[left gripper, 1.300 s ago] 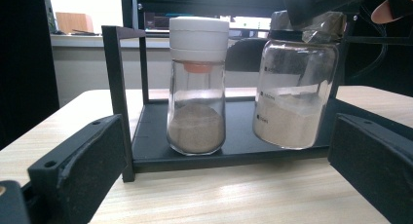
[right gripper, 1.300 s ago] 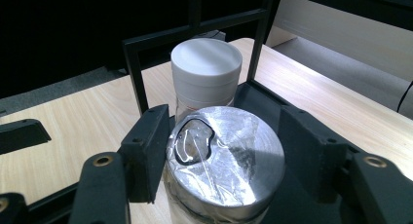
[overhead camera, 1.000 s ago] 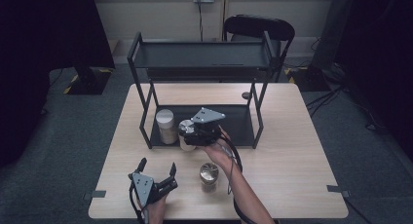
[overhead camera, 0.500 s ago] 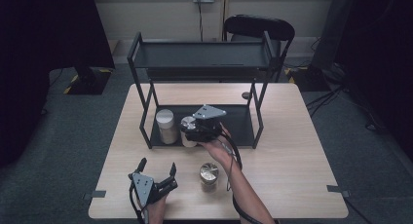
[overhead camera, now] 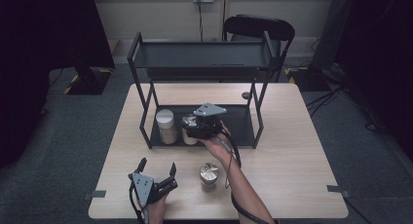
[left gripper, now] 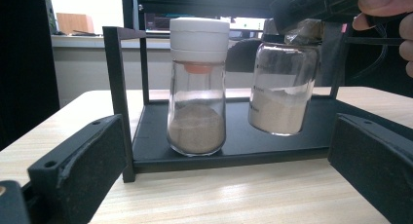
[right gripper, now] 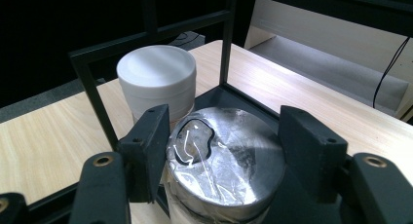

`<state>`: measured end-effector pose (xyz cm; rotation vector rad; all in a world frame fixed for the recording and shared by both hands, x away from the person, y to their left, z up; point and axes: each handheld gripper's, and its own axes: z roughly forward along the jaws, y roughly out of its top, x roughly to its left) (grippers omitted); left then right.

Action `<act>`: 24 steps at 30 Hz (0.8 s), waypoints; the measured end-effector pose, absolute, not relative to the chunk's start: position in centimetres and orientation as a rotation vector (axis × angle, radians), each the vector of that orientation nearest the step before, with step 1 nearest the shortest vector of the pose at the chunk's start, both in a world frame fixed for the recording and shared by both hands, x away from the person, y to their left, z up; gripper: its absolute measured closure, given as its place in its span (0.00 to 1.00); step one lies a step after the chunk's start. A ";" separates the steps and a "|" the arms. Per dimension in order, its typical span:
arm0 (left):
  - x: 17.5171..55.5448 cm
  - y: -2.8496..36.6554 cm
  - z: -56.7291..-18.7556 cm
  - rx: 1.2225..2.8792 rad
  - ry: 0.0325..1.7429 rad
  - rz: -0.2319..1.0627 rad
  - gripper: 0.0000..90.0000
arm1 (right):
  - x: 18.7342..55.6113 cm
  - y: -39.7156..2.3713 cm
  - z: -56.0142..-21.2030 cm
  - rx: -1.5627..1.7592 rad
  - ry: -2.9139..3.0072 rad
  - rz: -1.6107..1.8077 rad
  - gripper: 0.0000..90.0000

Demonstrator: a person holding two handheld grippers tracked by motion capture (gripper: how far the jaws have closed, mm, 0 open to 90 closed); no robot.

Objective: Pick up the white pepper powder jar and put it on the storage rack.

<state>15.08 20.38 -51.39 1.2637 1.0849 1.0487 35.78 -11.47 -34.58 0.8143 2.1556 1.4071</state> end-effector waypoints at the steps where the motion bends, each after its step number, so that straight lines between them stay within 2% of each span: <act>1: 15.1 20.4 -51.4 1.264 1.085 1.049 0.00 | 35.9 -11.5 -34.6 0.820 2.155 1.404 0.41; 24: 15.1 20.5 -51.4 1.261 1.081 1.046 0.00 | 36.8 -10.7 -35.9 0.869 2.143 1.358 0.41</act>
